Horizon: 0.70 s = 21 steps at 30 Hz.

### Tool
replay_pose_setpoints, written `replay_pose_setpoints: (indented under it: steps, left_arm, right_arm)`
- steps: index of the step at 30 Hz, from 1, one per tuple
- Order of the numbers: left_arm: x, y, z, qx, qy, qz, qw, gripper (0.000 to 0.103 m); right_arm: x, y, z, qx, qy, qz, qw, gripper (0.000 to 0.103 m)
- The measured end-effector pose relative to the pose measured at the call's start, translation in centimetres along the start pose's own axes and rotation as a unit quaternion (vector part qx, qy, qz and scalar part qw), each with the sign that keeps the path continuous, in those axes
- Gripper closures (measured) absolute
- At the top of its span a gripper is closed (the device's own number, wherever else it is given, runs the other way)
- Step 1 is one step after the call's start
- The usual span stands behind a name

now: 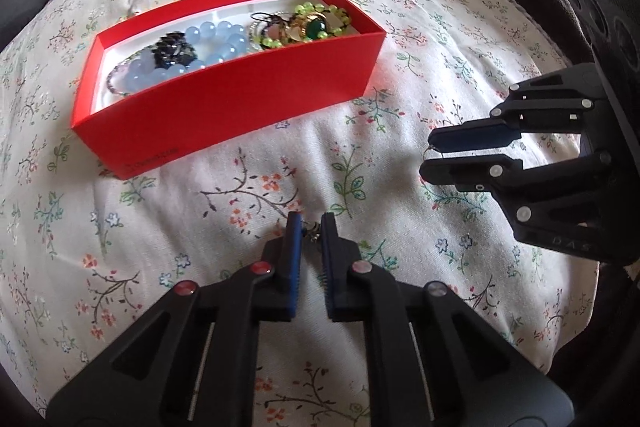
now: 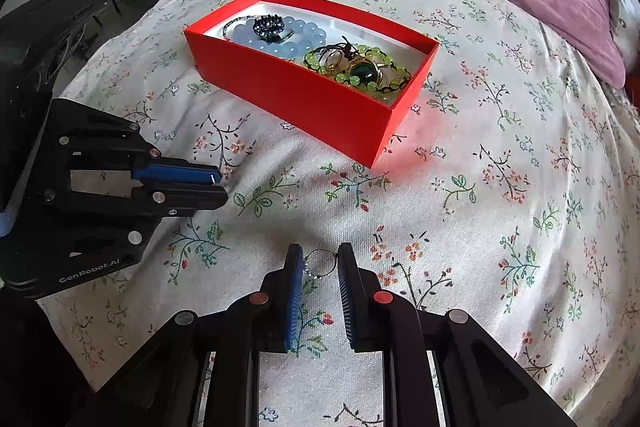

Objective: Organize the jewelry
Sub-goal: 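Grasp the gold stud earring with left tool while right tool holds hoop earring, then lower both earrings into the red box and open both tools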

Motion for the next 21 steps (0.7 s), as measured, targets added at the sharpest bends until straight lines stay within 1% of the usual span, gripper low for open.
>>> replay_pose_setpoints:
  steps: [4,9,11,13,14,21]
  left_arm:
    - [-0.5,0.9,-1.4,-0.003,-0.009,-0.018,0.9998,0.092]
    - [-2.0,2.3,-3.9,-0.004,-0.037,-0.044,0.9983,0.092]
    - [-2.6,2.9,-4.6,-0.004,-0.048,-0.054,0.9974,0.092]
    - [-3.4,3.4,-4.8,-0.008,-0.055,-0.060,0.9966,0.092]
    - [-3.7,3.6,-5.0,-0.010,-0.058,-0.063,0.9962,0.092]
    - [-5.2,4.3,-5.3,-0.022,-0.072,-0.073,0.9945,0.092]
  right_arm:
    - [-0.6,-0.2,-0.5,-0.001,-0.006,0.013,1.000,0.085]
    - [-2.9,-0.1,-2.2,-0.008,-0.038,0.030,0.999,0.085]
    - [-3.3,0.0,-2.4,-0.009,-0.042,0.032,0.999,0.085]
    - [-4.5,0.3,-2.8,-0.012,-0.055,0.040,0.998,0.085]
    - [-4.5,0.3,-2.8,-0.012,-0.055,0.040,0.998,0.085]
    - [-7.2,0.2,-3.2,-0.015,-0.077,0.069,0.995,0.085]
Point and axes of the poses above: each gripper's, at about its wrist camera, not at the fingertips, and z roughly the way its jaws point, y to its left, x to its underside, the point moved 8 cm from there along z, roughly the way its jaws point, and after that the axes turned 1 degree about -x, right-handed, at the moved point
